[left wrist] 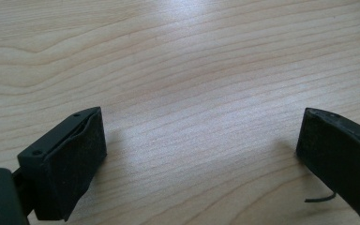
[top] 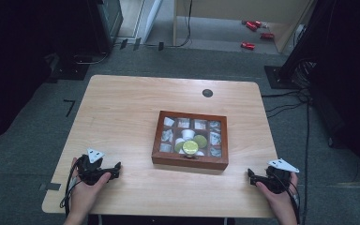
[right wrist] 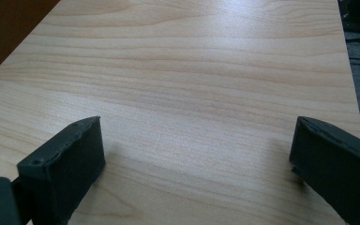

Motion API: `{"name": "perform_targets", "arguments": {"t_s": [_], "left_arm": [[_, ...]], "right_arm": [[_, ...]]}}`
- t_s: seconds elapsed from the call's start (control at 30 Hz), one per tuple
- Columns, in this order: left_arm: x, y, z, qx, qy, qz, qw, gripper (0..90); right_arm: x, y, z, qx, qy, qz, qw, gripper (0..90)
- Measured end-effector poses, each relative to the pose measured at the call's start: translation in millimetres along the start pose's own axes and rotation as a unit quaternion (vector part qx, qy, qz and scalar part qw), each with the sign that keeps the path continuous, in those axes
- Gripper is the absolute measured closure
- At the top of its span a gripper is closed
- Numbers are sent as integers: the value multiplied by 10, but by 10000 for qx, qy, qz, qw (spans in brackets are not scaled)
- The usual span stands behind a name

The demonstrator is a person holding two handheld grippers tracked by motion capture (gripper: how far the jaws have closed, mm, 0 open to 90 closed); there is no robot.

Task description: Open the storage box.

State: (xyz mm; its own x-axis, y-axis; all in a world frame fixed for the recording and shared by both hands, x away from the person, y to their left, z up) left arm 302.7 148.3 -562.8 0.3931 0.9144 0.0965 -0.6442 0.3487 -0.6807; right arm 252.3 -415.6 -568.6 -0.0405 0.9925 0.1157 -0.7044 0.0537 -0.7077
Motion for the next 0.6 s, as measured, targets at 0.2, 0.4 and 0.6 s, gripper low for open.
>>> {"name": "perform_targets", "arguments": {"t_s": [0.2,0.4,0.6], "left_arm": [[0,-1,-1,1,-1,3,10000,24],[-1,-6,-6,2,-14,19,10000,22],[-1,-13,-13,1,-24,32,10000,23]], "right_arm": [[-1,-2,-1,5,6,-12,10000,31],[-2,-9,-7,4,7,-19,10000,32],[-16,-13,0,-42,52,-71,10000,63]]}}
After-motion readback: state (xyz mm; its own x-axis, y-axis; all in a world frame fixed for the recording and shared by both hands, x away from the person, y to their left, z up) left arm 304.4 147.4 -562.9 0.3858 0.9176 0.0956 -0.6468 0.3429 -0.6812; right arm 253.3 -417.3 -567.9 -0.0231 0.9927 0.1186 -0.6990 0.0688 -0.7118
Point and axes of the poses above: each handheld gripper's, and its own axes: z roughly backward along the jaws, y roughly out of its underside, x roughly to its left, the point moved 6 cm from there along -z, roughly forward along the jaws, and after that the axes turned 7 degrees about -z, right-handed, at the moved point
